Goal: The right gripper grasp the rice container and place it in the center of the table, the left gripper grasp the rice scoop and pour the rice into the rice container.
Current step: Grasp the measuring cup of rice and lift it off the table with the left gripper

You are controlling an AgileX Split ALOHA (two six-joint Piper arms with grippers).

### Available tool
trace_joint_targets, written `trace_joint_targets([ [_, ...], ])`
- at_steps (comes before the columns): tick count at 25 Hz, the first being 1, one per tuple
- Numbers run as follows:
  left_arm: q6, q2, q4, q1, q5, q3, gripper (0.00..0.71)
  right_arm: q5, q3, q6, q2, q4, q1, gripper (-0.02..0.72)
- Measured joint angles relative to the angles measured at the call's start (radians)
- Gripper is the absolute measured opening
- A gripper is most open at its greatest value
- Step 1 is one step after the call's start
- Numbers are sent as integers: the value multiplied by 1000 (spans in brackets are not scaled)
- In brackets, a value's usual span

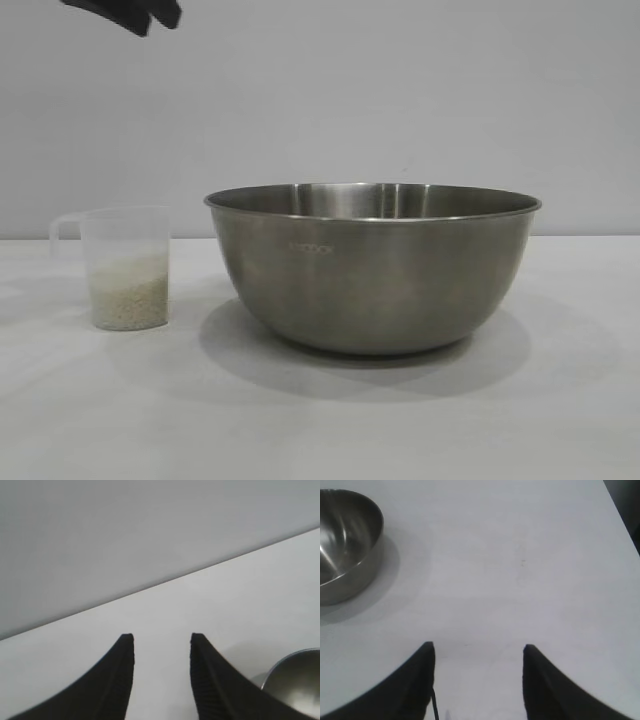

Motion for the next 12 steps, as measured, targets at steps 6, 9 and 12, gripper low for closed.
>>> trace_joint_targets([
  [6,38,-10,-51,0,13,19,275,0,0,0,0,0,0,370],
  [9,34,-12,-51,0,28,19,275,0,0,0,0,0,0,370],
  [12,32,-20,-51,0,38,19,275,0,0,0,0,0,0,370],
])
